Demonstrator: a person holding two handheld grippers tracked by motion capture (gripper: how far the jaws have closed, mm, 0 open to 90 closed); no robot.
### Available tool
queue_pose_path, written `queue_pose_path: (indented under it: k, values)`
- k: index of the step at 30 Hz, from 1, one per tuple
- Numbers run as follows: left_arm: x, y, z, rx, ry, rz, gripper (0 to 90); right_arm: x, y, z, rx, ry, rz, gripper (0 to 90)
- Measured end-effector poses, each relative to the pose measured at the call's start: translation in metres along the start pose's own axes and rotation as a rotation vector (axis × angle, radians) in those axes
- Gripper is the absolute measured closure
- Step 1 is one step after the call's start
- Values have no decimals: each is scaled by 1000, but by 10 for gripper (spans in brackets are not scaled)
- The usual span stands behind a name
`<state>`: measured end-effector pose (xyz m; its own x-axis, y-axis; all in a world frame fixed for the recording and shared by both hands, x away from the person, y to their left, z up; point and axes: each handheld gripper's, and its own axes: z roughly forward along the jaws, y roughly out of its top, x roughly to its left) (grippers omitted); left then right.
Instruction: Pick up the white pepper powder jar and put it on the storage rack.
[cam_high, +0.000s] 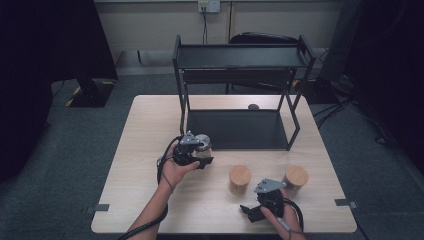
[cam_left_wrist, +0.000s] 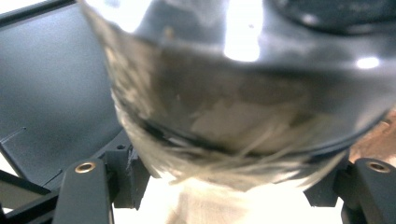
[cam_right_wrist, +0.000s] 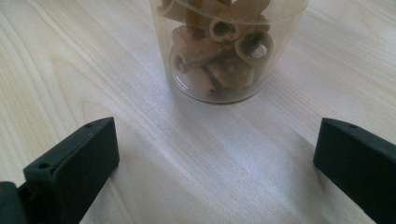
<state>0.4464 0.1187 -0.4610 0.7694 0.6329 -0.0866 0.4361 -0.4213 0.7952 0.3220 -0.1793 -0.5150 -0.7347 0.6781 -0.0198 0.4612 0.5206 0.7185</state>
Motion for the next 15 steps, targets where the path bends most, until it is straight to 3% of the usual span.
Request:
queue_pose_path:
  k: [15]
  values:
    - [5, 12, 11, 1, 27, 0, 307, 0, 0, 0, 0, 0, 0, 0]
